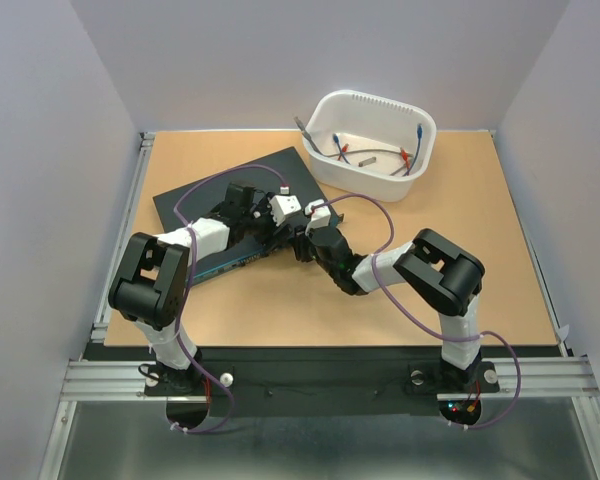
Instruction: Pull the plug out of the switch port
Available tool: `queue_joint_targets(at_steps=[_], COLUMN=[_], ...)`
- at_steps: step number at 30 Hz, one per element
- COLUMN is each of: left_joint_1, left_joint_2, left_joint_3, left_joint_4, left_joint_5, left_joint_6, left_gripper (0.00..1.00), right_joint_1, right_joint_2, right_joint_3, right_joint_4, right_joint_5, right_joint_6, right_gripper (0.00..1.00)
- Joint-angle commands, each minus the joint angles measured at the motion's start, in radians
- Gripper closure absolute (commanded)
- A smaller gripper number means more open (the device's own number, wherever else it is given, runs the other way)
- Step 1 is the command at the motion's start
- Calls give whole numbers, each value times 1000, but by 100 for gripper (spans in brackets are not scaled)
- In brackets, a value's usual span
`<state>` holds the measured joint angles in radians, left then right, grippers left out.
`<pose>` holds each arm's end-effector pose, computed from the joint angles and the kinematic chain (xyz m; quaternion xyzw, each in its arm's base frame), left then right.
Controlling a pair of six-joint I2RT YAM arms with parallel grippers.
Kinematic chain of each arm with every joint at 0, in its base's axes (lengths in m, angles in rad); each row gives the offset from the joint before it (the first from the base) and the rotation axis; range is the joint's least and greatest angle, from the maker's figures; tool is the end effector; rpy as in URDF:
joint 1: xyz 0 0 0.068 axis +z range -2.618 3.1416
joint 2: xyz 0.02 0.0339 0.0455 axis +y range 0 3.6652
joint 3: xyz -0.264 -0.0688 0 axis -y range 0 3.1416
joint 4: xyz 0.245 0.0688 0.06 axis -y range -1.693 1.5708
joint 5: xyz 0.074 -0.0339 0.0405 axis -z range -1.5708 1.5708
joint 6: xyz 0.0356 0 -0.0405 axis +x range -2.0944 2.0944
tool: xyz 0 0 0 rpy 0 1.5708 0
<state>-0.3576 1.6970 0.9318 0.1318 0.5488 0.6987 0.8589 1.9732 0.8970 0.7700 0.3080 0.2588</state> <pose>0.3266 -0.1419 0.1872 0.5385 0.6801 -0.1644 0.4695 0.2665 0.2923 0.1367 -0.1490 0.7883 0.2047 0.5608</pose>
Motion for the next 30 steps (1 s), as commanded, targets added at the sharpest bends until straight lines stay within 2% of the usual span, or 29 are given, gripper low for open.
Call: queue_joint_targets(at_steps=[1,5,7,11,12,14,26,30], left_joint_1=[40,40,40,40,40,40,42,40], left_joint_2=[59,59,59,61,61,64,75,76], left_joint_3=[-2,-2,-2,-2,-2,1,13,16], left_joint_4=[-52,-52,-54,-52,-54,-50,-28,-24], left_joint_5=[-89,-87,-87,-87,-87,-90,-125,-132], left_joint_6=[-74,-74,-73,-73,-73,-87,-131,-139], left_gripper=[55,56,56,57,57,58,57,56], right_joint_1=[9,8,9,9,9,11,42,63], right_joint_2=[-7,-14,-14,-16,-17,-22,-88,-88], right_joint_3=[57,60,65,69,68,54,-128,-196], right_joint_4=[71,71,71,71,71,71,83,146], right_joint_5=[36,34,40,48,48,51,60,77], right_joint_6=[-13,3,3,-3,-4,-6,85,95], right_gripper=[62,64,69,81,90,100,100,99])
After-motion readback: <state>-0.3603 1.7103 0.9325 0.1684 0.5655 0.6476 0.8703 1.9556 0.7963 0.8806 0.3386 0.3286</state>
